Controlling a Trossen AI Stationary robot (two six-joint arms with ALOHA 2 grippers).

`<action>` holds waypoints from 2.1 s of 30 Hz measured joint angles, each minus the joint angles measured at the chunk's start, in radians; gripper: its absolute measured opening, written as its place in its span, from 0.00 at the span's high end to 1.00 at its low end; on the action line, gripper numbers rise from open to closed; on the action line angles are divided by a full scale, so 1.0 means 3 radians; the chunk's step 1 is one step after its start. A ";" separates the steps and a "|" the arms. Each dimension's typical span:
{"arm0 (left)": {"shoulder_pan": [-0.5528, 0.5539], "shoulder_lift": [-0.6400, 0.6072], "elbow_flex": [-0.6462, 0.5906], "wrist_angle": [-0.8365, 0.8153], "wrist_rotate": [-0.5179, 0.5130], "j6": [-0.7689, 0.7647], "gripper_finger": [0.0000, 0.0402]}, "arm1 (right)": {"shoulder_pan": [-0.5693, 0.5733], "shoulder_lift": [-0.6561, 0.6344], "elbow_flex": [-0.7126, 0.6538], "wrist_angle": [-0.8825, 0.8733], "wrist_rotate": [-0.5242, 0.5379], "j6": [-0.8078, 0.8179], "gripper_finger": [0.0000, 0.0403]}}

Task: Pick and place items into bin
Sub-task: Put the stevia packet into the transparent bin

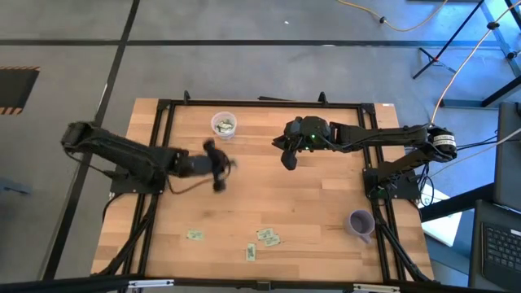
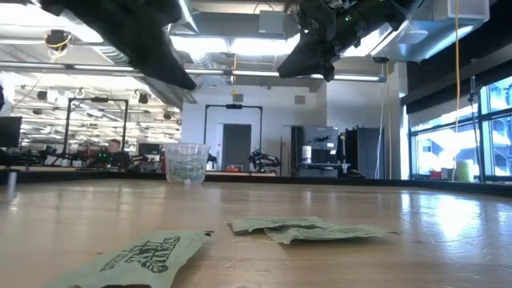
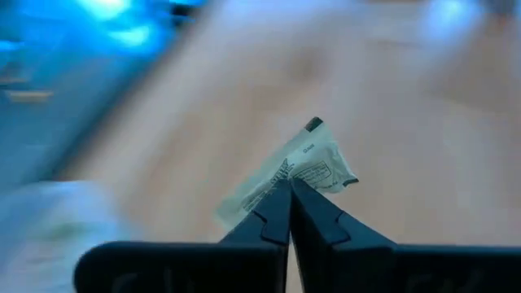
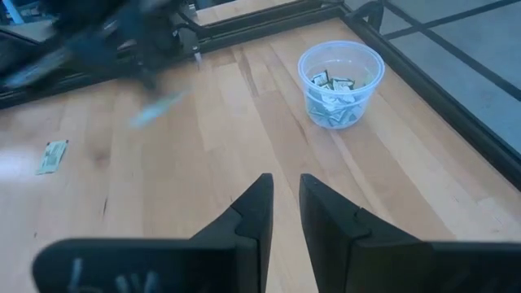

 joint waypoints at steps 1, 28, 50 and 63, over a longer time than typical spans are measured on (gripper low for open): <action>0.0117 -0.0035 0.0002 0.0007 -0.0207 0.0075 0.99 | 0.0001 0.0000 0.0000 0.0000 0.0000 0.0000 0.83; 0.2341 0.0788 0.0011 0.0473 0.0910 0.0190 0.99 | 0.0001 0.0000 0.0000 -0.0074 0.0000 -0.0086 0.83; 0.2333 0.0261 0.0011 0.0534 0.1104 0.0236 0.83 | 0.0001 0.0000 0.0000 -0.0239 0.0000 -0.0175 0.83; 0.1089 -0.0628 0.0011 0.0496 0.2872 0.0786 0.81 | 0.0001 0.0000 0.0000 -0.0240 0.0000 -0.0185 0.83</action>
